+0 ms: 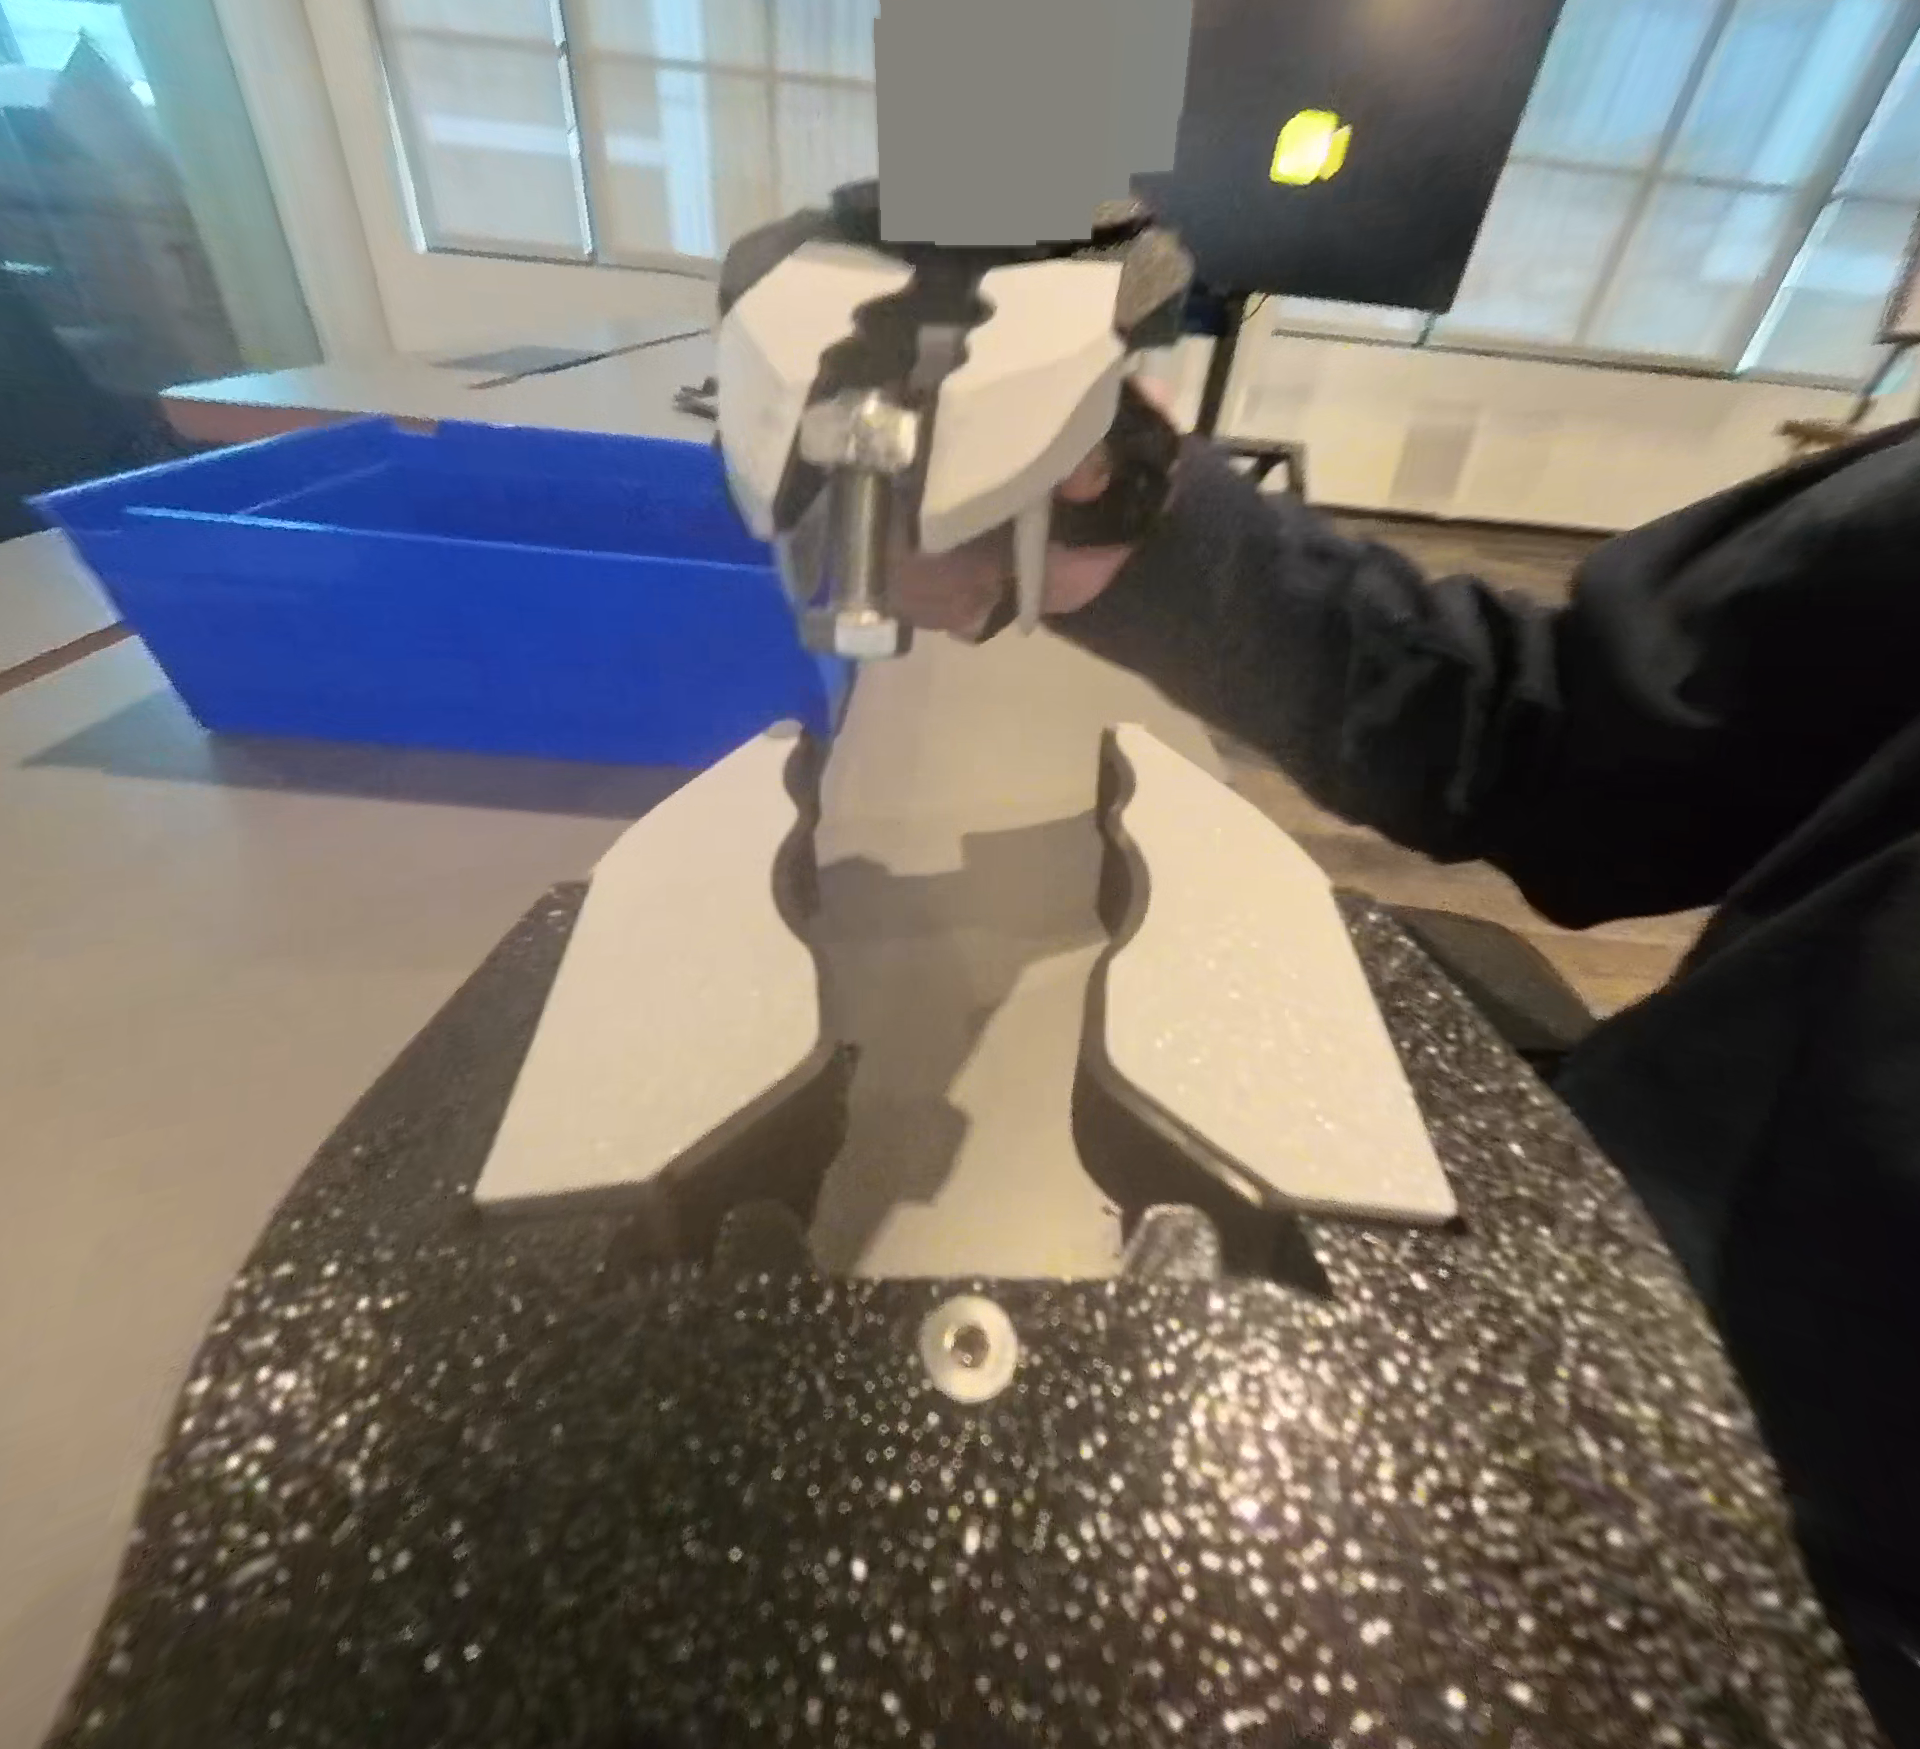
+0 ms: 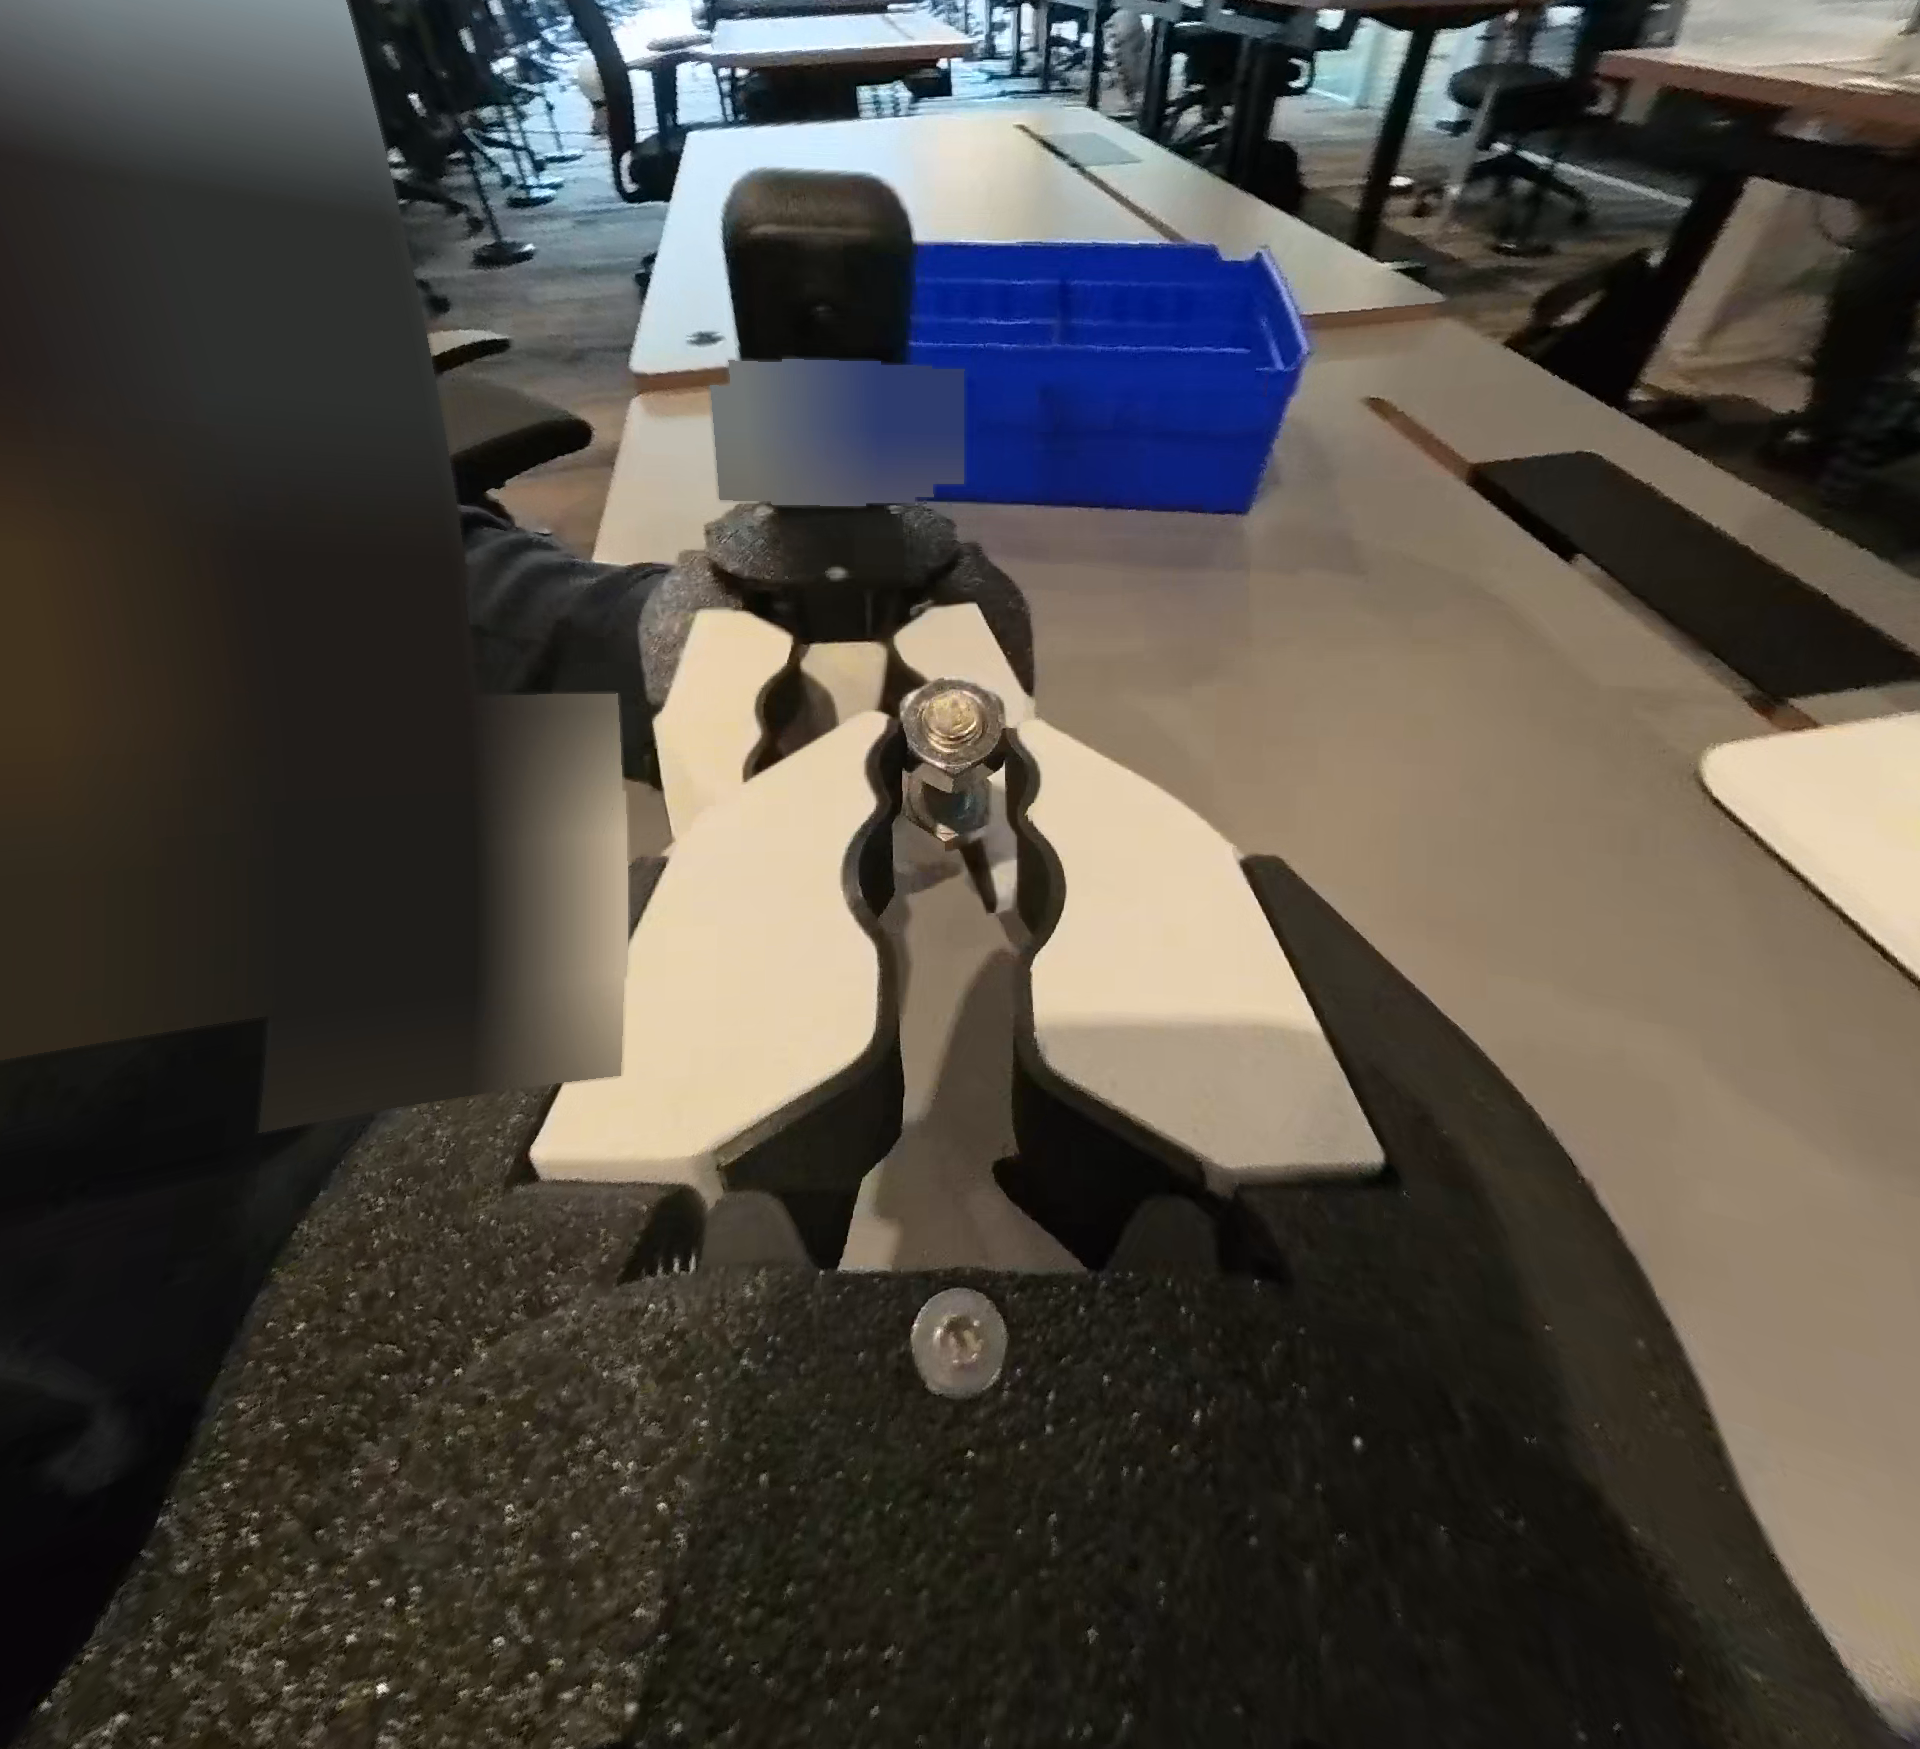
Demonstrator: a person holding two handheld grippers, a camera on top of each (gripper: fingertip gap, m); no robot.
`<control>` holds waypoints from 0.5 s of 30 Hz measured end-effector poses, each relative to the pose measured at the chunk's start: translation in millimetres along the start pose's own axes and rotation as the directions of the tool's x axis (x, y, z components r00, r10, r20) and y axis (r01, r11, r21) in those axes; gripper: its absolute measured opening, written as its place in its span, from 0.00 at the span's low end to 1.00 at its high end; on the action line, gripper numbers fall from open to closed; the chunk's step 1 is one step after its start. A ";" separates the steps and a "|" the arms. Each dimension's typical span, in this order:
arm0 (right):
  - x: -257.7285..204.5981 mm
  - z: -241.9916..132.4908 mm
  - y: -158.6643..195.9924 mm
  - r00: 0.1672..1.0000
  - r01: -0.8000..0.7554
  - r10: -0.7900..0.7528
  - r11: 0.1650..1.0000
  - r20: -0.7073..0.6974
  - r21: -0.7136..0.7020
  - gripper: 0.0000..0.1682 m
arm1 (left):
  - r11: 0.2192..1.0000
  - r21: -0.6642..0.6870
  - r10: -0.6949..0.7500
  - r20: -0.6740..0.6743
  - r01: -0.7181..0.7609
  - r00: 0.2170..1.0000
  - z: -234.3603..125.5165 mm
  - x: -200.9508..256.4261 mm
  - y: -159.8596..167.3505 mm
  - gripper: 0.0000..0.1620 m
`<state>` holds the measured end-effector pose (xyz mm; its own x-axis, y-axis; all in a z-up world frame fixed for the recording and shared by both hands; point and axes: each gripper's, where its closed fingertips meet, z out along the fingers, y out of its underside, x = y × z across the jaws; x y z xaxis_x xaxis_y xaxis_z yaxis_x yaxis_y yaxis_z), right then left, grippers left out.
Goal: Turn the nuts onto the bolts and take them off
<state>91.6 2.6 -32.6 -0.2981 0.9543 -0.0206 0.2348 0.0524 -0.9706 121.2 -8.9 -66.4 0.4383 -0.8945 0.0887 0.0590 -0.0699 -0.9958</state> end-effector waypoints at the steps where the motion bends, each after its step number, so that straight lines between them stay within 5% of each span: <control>1: -2.0 4.7 0.0 1.000 0.002 -0.002 1.000 0.019 0.000 0.11 | 1.000 0.020 -0.009 -0.011 0.009 1.000 -4.0 0.9 -3.3 0.29; 15: -19.7 26.7 5.2 0.991 0.004 0.002 0.999 0.133 -0.045 0.11 | 0.999 0.029 0.038 0.037 -0.039 0.999 -19.0 -2.0 -9.6 0.11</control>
<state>74.1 -23.8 -43.6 -0.4180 0.9068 -0.0545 0.2753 0.0692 -0.9589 102.8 -14.8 -57.5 0.4729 -0.8796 0.0513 0.0679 -0.0216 -0.9975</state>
